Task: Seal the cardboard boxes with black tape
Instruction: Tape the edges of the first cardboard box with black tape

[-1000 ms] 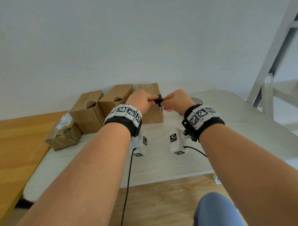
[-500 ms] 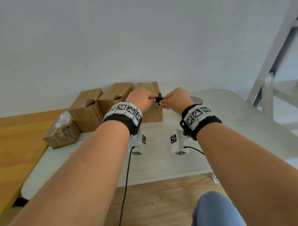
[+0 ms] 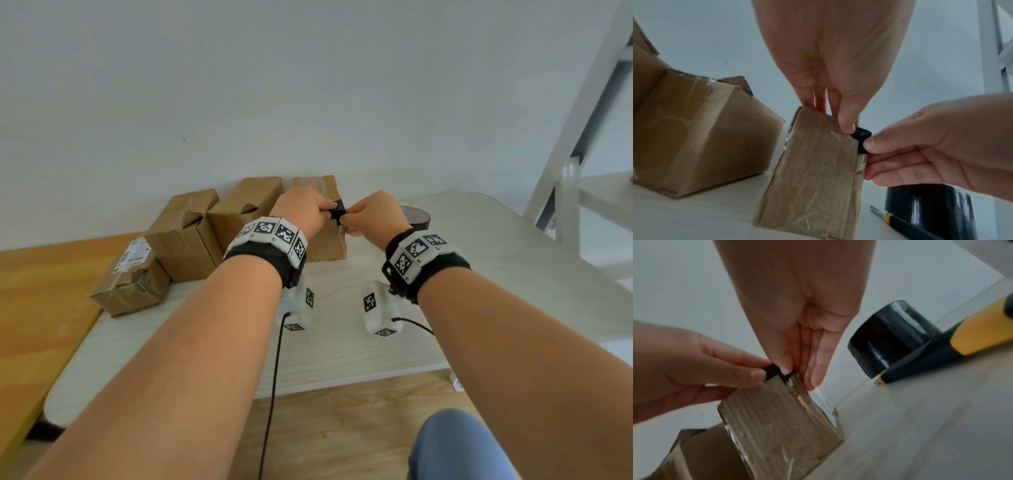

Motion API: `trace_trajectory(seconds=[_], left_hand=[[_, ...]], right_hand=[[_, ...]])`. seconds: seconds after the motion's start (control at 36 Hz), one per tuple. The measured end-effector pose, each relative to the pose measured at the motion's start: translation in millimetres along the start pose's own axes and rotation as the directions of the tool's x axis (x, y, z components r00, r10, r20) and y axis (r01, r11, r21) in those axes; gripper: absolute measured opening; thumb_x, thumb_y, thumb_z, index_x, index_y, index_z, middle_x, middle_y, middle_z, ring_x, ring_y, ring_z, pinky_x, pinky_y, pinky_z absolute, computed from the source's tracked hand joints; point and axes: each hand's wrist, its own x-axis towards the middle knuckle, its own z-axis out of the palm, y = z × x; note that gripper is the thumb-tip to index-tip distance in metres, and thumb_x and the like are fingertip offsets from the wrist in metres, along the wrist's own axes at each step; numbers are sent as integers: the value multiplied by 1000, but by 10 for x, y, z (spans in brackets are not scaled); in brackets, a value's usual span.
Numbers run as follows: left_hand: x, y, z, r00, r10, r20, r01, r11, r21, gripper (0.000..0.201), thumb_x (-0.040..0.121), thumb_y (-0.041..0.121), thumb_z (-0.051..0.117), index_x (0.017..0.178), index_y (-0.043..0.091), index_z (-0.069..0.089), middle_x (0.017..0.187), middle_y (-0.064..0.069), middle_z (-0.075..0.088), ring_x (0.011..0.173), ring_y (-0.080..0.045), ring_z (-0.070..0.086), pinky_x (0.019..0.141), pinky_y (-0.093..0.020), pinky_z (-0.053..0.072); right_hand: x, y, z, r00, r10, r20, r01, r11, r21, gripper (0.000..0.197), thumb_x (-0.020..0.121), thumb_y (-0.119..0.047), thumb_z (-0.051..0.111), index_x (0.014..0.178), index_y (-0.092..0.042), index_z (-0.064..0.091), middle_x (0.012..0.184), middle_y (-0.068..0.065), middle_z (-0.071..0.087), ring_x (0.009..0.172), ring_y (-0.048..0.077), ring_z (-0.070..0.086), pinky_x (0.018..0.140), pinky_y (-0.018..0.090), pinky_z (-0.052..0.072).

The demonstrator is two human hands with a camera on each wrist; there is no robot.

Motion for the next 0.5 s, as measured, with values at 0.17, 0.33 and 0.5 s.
trace_trajectory(seconds=[0.17, 0.33, 0.5], left_hand=[[-20, -23, 59, 999, -8, -31, 5, 997, -83, 34, 98, 23, 46, 129, 29, 58, 131, 0, 61, 119, -20, 56, 99, -32, 44], [-78, -48, 107, 999, -24, -37, 15, 974, -228, 36, 99, 19, 43, 130, 24, 58, 133, 0, 58, 123, -19, 51, 98, -27, 37], [-94, -63, 59, 988, -42, -152, -7, 951, -308, 35, 100, 14, 39, 128, 19, 60, 132, 0, 59, 123, -16, 51, 97, -18, 30]], right_hand=[[19, -38, -19, 999, -23, 25, 24, 999, -37, 15, 81, -9, 62, 81, -5, 76, 79, 12, 74, 82, 26, 71, 81, 42, 58], [-16, 29, -25, 998, -6, 68, 3, 999, 43, 18, 79, 0, 63, 89, -7, 76, 86, 14, 73, 87, 27, 71, 86, 41, 57], [-4, -90, -18, 992, 101, 73, -116, 965, 235, 29, 92, 3, 43, 112, 1, 65, 102, 20, 70, 84, 26, 67, 88, 41, 56]])
